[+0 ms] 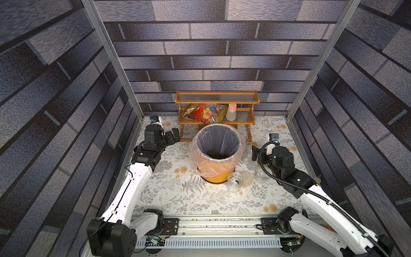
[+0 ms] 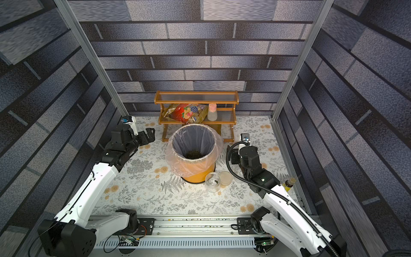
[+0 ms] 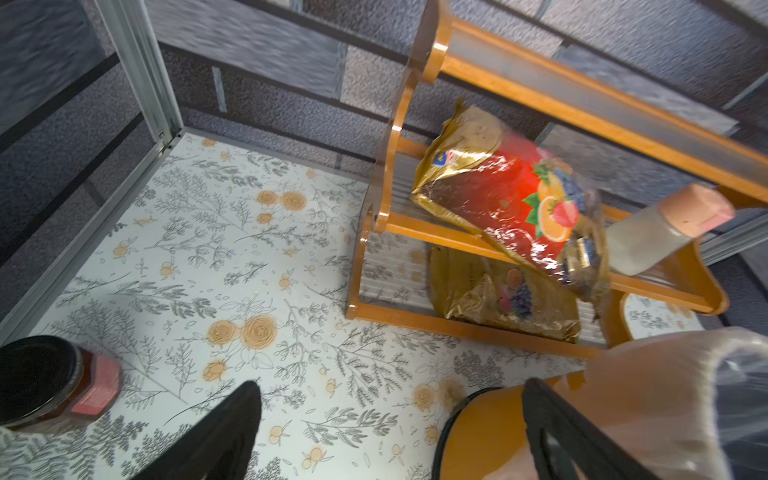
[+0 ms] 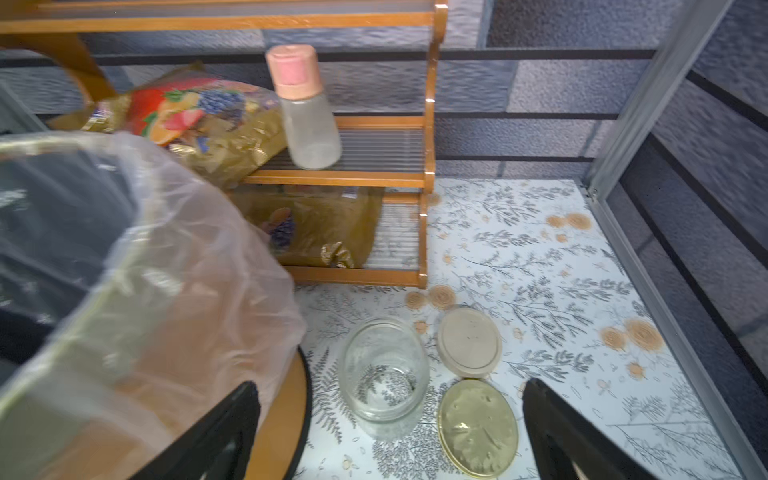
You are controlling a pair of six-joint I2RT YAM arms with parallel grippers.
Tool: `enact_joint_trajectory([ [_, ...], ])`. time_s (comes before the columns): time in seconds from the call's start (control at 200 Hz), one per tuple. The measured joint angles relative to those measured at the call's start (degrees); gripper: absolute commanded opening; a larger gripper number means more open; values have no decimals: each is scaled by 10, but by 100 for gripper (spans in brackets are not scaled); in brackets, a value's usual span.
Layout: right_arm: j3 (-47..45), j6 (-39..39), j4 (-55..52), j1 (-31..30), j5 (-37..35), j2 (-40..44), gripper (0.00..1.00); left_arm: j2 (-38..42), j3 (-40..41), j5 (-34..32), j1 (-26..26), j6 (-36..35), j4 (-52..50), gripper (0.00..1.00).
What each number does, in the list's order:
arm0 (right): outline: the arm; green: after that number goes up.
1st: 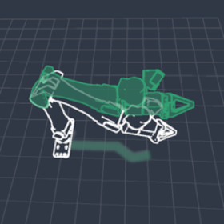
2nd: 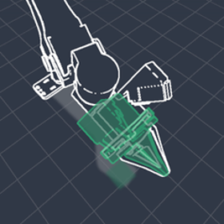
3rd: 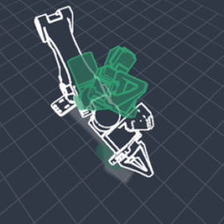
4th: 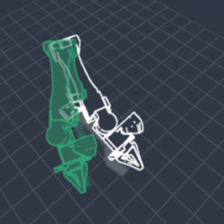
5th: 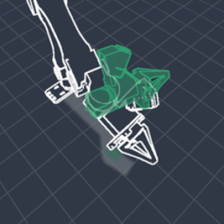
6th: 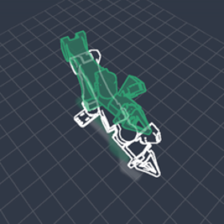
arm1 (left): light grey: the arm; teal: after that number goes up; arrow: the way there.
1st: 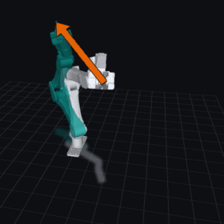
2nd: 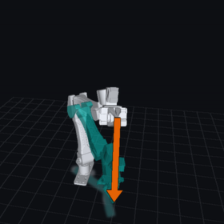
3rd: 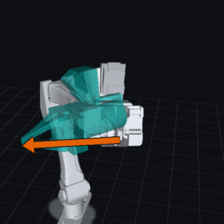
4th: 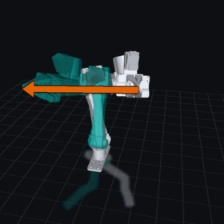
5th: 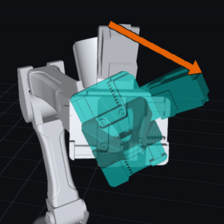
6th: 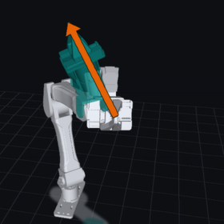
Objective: Empty moldy tea leaves from jars
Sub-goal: Reset both arms
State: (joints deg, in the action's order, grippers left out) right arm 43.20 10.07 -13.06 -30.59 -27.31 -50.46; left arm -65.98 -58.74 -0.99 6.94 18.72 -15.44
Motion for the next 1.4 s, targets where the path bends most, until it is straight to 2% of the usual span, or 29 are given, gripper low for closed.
enact_joint_trajectory([
  [0.145,-24,7,53,69,-29,-43,100,-51,13,-23,-23,-16,19,100],
  [0.291,-64,16,125,148,-44,-84,100,-81,68,-47,-52,-38,75,100],
  [0.446,-112,2,222,204,-46,-149,100,-120,123,-52,-79,-63,153,100],
  [0.661,-159,-42,369,220,-42,-253,100,-196,154,-22,-104,-94,253,100],
  [0.811,-218,-70,514,222,-27,-322,100,-208,152,-1,-104,-113,293,100],
  [1.027,-250,-87,608,224,0,-333,100,-208,148,13,-104,-148,297,100],
  [1.187,-250,-94,640,228,32,-335,100,-212,214,7,-98,-156,364,100],
  [1.247,-250,-96,671,234,46,-359,100,-213,253,-1,-96,-156,409,100],
  [1.398,-245,-94,658,249,69,-376,100,-218,347,-25,-85,-159,532,100],
])
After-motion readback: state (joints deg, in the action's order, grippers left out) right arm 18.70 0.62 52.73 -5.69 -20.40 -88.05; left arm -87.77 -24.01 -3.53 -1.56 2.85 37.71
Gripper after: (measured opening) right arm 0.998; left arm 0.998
